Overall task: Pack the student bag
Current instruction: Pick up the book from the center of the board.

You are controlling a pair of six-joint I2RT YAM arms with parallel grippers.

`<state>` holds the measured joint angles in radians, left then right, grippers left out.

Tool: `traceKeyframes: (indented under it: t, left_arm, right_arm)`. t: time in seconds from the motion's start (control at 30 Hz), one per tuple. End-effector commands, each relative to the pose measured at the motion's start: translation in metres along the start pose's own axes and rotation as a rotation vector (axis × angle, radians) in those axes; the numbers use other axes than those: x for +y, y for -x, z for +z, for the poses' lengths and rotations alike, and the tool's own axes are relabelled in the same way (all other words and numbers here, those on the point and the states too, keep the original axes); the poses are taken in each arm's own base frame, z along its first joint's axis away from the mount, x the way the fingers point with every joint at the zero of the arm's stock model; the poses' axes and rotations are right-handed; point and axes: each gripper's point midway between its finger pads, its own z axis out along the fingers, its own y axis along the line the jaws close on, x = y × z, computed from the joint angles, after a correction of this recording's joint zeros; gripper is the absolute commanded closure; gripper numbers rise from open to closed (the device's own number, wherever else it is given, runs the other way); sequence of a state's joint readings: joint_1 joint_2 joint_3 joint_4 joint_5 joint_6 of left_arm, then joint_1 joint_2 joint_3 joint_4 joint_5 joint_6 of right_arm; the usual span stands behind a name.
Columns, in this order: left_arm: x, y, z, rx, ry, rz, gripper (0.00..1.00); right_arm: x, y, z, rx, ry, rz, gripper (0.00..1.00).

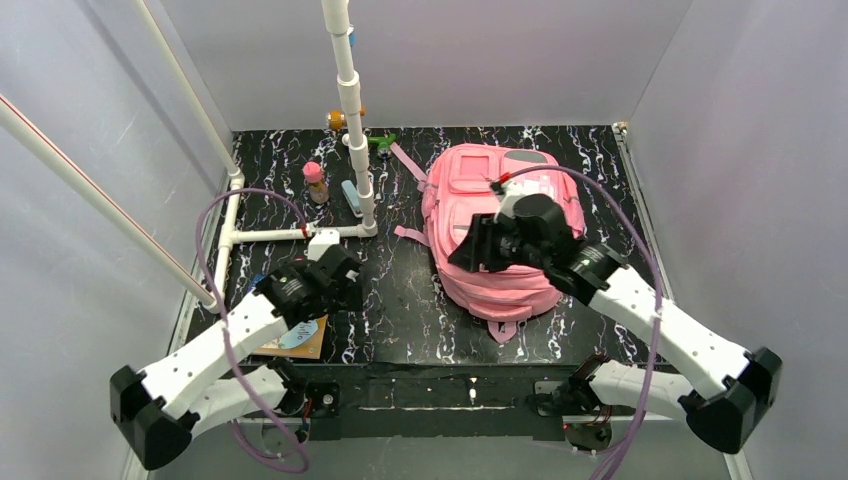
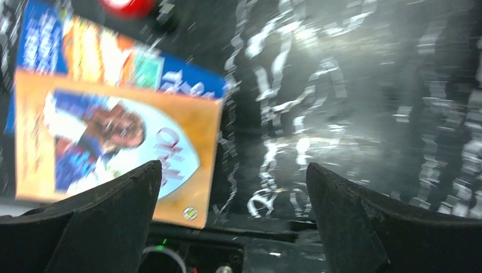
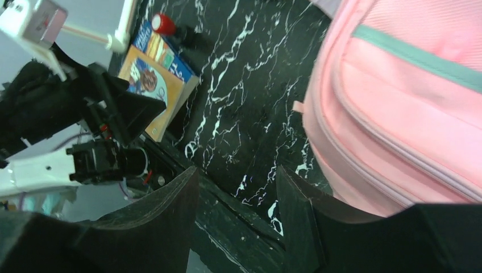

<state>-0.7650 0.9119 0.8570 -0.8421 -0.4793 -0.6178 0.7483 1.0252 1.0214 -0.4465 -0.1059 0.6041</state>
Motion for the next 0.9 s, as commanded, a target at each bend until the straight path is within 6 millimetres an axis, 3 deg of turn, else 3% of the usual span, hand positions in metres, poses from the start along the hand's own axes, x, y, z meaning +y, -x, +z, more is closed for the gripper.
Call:
traceKeyframes:
  t: [0.0,0.23,0.33,0.43,0.53,0.67,0.87]
  left_arm:
    - [0.065,-0.038,0.000,0.071,0.389,-0.148,0.02]
    - [0.078,-0.064,0.025,0.109,0.577,-0.160,0.02]
    - [0.083,-0.070,0.014,0.150,0.669,-0.209,0.02]
    - [0.074,-0.043,-0.006,0.019,0.511,-0.217,0.02]
    - [0.069,-0.016,-0.035,-0.079,0.310,-0.276,0.02]
    - [0.067,0.016,-0.077,-0.211,0.080,-0.341,0.02]
    - [0.058,0.060,-0.117,-0.461,-0.189,-0.415,0.02]
  right_arm:
    - [0.018,-0.012,0.031,0.011,0.075,-0.056,0.39]
    - [0.019,-0.048,0.063,0.096,0.130,-0.043,0.39]
    - [0.035,-0.068,0.077,0.133,0.198,-0.021,0.37]
    - [0.058,-0.090,0.105,0.174,0.247,0.047,0.37]
    - [0.063,-0.107,0.138,0.183,0.236,0.198,0.35]
    - [0.092,-0.119,0.179,0.178,0.258,0.262,0.33]
    - [0.131,-0.164,0.231,0.285,0.371,0.434,0.34]
